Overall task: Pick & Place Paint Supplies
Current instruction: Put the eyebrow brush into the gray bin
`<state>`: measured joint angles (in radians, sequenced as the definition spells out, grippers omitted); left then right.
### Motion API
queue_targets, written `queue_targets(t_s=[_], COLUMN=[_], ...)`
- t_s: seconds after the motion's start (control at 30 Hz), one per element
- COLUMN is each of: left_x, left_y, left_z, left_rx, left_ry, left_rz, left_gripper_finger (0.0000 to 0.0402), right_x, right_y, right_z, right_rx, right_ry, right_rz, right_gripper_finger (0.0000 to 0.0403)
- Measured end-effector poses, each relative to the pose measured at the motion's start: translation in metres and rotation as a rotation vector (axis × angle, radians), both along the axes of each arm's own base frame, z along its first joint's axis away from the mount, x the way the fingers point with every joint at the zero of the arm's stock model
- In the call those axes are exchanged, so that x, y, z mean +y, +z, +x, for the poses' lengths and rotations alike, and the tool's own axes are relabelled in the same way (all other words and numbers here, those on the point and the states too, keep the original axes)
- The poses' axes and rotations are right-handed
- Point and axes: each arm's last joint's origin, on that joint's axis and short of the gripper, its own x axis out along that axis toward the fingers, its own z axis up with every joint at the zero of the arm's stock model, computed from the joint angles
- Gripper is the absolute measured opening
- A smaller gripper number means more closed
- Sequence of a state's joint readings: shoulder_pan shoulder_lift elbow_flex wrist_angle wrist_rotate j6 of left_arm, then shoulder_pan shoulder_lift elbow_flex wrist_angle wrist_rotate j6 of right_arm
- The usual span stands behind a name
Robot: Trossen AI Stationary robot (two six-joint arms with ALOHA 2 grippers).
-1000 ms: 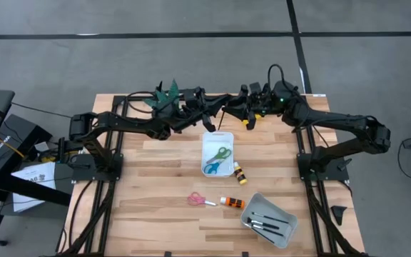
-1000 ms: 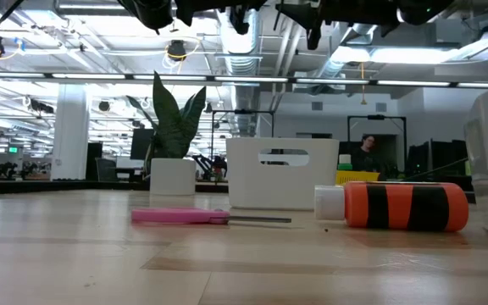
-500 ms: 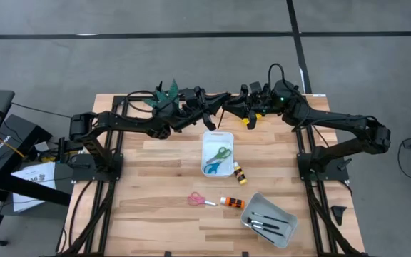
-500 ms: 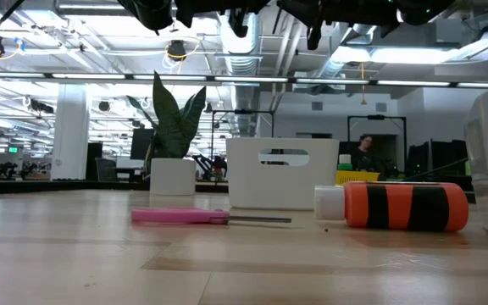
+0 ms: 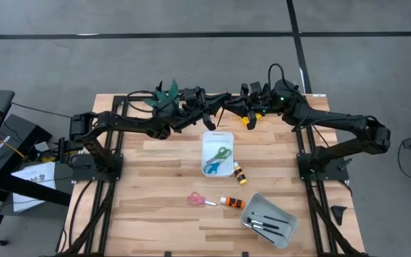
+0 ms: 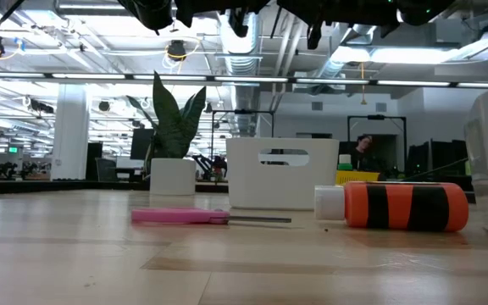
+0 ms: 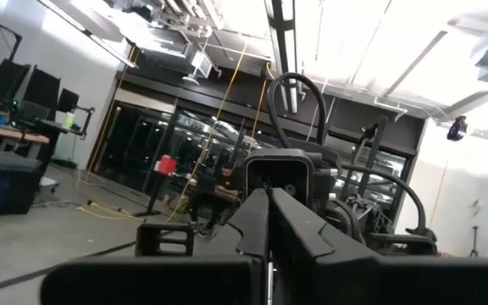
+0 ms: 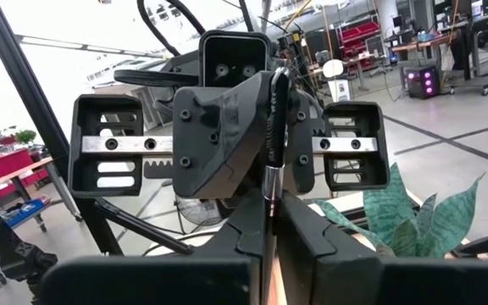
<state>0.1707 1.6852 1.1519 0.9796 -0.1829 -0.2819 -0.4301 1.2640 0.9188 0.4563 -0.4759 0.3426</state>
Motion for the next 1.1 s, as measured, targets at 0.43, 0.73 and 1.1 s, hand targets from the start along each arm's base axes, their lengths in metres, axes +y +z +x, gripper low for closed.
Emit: queue_targets(t_s=[0.43,0.73,1.1], left_x=[0.002,0.006,0.005], left_y=[0.012,0.029,0.022], left_z=[-0.02,-0.071,-0.117], left_rx=[0.004,0.053,0.077], left_ry=[0.033,0.148,0.198], left_rz=[0.036,0.054,0.033], left_gripper_finger=[0.0129,0.0167,0.0167], right_x=[-0.008,-0.011,0.03], right_y=[0.013,-0.003,-0.041], right_z=[-0.022,-0.039,-0.043], right_rx=[-0.013,0.219,0.652], right_ry=[-0.064,-0.039,0.102], right_rz=[-0.012,0.104,0.309], right_gripper_finger=[0.0007,0.0007,0.0008])
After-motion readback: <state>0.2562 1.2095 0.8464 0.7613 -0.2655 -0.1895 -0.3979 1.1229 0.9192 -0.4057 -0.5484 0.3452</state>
